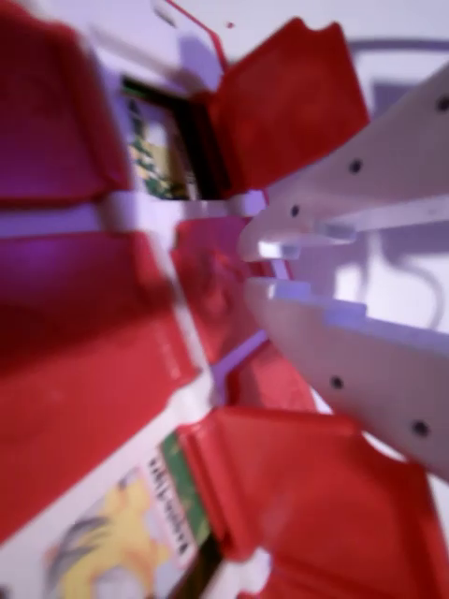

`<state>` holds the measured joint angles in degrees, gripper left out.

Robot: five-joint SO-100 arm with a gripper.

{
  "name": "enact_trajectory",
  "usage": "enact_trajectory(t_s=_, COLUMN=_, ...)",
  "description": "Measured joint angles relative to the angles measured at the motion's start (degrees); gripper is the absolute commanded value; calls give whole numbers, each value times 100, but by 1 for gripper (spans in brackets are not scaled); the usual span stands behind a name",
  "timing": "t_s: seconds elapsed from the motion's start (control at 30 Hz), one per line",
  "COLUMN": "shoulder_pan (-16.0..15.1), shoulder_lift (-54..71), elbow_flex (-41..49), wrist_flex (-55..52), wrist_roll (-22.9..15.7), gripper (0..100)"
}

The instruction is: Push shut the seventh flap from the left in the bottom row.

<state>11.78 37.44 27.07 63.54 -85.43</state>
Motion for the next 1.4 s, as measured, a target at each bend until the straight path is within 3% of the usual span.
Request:
enact_trajectory(t_s=0.33, shoulder_pan=0, shoulder_lift=-141, elbow_flex=0, wrist_flex=-88, wrist_roll=-53, gripper=2)
enact_trajectory(t_s=0.8, shoulder_pan=0, shoulder_lift=-44, elbow_flex=0, wrist_flex=624, wrist_roll=-158, gripper=2)
enact_trajectory(t_s=1.07, shoulder_pan=0, shoulder_lift=888, elbow_flex=105, wrist_flex=1072, wrist_roll=-158, gripper=2)
enact_trajectory(t_s=1.4, shoulder_pan=-70, shoulder_lift=2487, elbow_flex=1002, wrist_flex=1591, wrist_roll=-255, gripper=2)
